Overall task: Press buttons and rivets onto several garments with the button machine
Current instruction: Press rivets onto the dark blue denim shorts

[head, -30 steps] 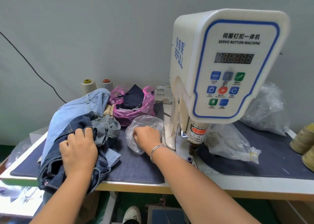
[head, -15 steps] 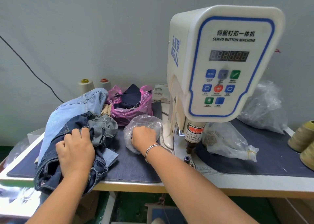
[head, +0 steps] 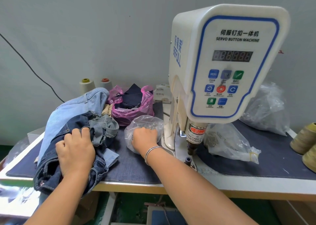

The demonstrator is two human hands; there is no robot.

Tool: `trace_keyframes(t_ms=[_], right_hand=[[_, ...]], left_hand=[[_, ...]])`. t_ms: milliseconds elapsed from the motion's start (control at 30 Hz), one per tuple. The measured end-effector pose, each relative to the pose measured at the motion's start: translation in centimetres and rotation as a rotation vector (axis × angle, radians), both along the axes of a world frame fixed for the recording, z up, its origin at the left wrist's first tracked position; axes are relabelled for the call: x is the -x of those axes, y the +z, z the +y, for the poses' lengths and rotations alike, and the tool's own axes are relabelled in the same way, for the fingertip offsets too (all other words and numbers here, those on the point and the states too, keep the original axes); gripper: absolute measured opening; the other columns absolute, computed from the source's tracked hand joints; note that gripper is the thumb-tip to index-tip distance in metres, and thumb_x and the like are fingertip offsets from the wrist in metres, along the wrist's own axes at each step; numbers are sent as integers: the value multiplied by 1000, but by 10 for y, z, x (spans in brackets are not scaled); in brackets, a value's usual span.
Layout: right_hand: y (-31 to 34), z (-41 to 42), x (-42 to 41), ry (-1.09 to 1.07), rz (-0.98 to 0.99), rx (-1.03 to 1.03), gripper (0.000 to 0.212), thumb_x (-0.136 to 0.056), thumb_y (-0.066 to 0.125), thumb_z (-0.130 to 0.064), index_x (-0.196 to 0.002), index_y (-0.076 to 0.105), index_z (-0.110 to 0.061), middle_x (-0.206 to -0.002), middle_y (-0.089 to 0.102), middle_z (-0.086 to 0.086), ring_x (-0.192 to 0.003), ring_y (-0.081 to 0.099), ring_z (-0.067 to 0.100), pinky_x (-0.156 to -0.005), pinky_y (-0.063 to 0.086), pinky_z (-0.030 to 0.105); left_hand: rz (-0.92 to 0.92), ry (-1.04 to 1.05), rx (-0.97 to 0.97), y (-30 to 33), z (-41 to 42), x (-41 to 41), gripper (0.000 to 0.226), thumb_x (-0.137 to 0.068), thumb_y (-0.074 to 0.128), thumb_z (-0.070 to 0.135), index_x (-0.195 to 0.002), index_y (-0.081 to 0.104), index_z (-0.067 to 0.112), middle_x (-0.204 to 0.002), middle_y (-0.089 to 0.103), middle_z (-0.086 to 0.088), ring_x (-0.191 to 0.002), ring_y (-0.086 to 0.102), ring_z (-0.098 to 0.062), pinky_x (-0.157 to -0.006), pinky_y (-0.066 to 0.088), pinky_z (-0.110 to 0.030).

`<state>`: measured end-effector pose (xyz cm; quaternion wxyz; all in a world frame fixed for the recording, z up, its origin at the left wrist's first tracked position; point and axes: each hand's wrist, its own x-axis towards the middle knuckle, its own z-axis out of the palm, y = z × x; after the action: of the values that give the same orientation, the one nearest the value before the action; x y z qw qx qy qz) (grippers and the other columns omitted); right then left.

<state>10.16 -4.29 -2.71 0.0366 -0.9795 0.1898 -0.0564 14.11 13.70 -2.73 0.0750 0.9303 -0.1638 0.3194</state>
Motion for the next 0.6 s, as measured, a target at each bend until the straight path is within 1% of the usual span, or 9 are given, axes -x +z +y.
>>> trace_keyframes(t_ms=[100,200,267,367,433,467,533,567,600], right_hand=[[1,1,-1,3,14,7,24,-88,53,-13,-111,61,-15,-111,64,6,-105,60,30,-87,37,40],[2,-1,3,9,-28,-30,24,-89,54,-13,-111,60,-15,-110,65,7,-103,61,31,-84,39,39],[2,-4,7,6,-102,-101,22,-90,54,-13,-110,61,-18,-109,65,9,-102,61,32,-80,43,37],[5,-6,18,16,-238,-236,16,-91,53,-16,-100,66,-20,-105,62,8,-96,60,30,-71,41,32],[12,-3,29,12,-319,-334,13,-91,55,-21,-95,68,-19,-104,61,7,-93,59,27,-70,43,32],[15,-1,36,10,-368,-390,13,-90,57,-22,-93,69,-18,-101,62,5,-91,59,24,-72,46,33],[20,7,60,51,-472,-556,10,-88,63,-23,-86,70,-17,-83,64,-3,-78,58,12,-71,48,32],[22,12,78,93,-508,-653,9,-86,66,-25,-81,70,-19,-73,61,-10,-69,54,4,-67,47,26],[23,16,100,135,-527,-751,9,-84,68,-28,-76,69,-24,-65,57,-14,-63,51,2,-62,43,19]], left_hand=[[-2,5,-8,-1,0,-1,32,-79,28,1,-95,56,-2,-77,50,-22,-69,49,-37,-63,31,-45],[-11,-6,-1,-2,0,-2,32,-78,28,1,-94,55,-2,-76,49,-21,-68,48,-36,-63,31,-45],[-22,-13,5,-3,0,-2,30,-78,28,0,-93,54,-2,-76,48,-22,-67,48,-37,-62,30,-45],[-42,-29,23,-5,0,-3,30,-76,29,0,-92,53,-3,-75,47,-23,-67,48,-38,-62,30,-46],[-47,-40,29,-5,1,-4,29,-76,29,0,-92,53,-4,-75,47,-24,-67,48,-38,-62,30,-46],[-48,-42,30,-5,1,-4,28,-77,29,0,-91,53,-4,-75,47,-24,-68,48,-38,-62,30,-46],[-50,-43,25,-5,1,-5,28,-77,29,0,-91,53,-4,-75,47,-24,-68,48,-39,-62,29,-46],[-51,-41,26,-6,2,-5,28,-77,29,0,-91,53,-4,-75,47,-24,-68,48,-39,-61,28,-45],[-52,-40,29,-6,2,-6,27,-76,29,0,-91,52,-3,-75,47,-24,-67,48,-39,-61,27,-45]])
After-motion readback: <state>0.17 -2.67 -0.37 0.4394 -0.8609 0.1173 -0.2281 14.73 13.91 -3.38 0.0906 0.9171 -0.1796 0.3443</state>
